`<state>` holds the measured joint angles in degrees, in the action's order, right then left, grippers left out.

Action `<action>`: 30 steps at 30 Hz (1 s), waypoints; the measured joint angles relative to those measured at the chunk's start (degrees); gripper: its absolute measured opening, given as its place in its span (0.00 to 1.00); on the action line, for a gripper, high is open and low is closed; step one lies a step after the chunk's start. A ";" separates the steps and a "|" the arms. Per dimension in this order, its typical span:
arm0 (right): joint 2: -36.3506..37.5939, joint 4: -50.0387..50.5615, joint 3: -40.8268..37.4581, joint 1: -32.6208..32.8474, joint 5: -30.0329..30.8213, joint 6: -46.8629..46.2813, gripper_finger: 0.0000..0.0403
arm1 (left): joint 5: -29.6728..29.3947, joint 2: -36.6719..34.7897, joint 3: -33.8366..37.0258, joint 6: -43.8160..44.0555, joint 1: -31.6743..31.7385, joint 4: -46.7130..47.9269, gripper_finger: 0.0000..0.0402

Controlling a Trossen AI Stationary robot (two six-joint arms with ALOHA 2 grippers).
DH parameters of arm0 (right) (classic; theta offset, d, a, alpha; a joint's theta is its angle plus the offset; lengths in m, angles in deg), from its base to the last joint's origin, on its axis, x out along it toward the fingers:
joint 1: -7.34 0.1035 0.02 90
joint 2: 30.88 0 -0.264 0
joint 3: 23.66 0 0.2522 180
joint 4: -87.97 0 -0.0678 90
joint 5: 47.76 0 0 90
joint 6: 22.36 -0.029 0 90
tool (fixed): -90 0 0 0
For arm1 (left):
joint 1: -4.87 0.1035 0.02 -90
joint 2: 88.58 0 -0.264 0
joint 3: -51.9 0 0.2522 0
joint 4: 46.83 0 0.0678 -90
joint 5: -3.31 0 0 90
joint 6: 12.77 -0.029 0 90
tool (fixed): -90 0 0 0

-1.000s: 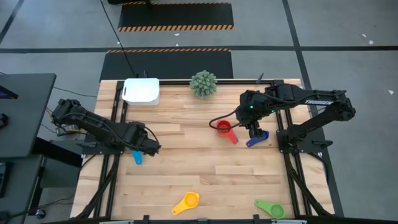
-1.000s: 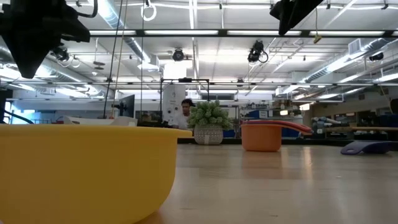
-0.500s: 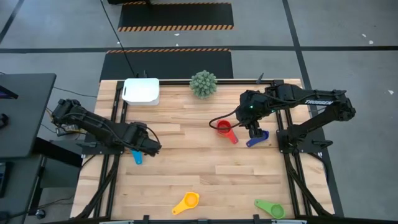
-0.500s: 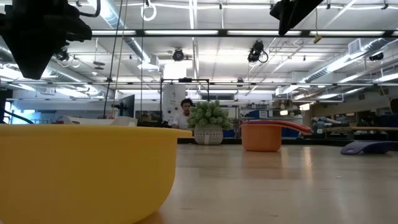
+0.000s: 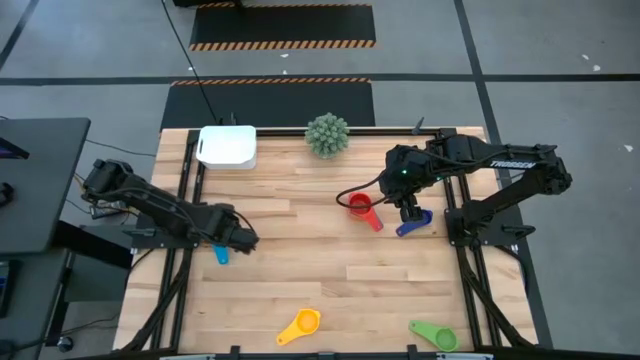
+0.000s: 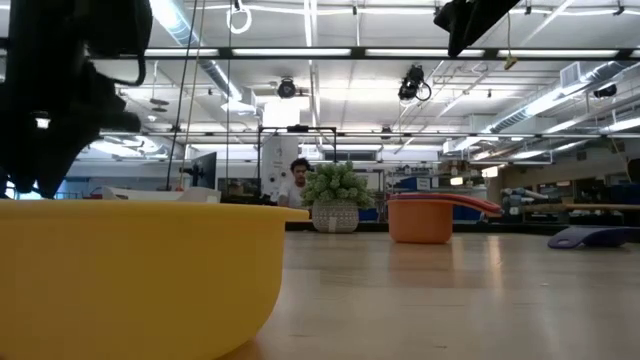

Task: Nest measuring cups in basket
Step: Stack the light blue measuring cup on top of the red measuring cup

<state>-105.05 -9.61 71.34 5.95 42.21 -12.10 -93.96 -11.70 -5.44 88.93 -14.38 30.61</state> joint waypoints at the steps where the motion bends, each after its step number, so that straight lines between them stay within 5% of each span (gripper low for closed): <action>1: 0.00 0.00 0.00 0.00 0.00 0.00 0.43 | 0.00 0.00 0.59 0.02 0.22 0.03 0.33; 19: 0.00 -0.01 0.00 0.01 1.60 -0.19 0.43 | -1.08 0.00 8.65 -0.31 2.21 -9.18 0.32; 27: 0.16 0.17 0.00 0.00 1.64 0.30 0.42 | 0.53 -0.03 8.66 -2.35 3.53 -15.78 0.05; 30: 0.35 1.38 0.00 0.02 1.57 0.80 0.41 | 2.55 -0.09 8.07 -3.96 4.61 -19.54 0.04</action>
<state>-104.70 -8.22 71.34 5.97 43.78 -11.29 -91.41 -11.79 2.63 84.97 -9.78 11.07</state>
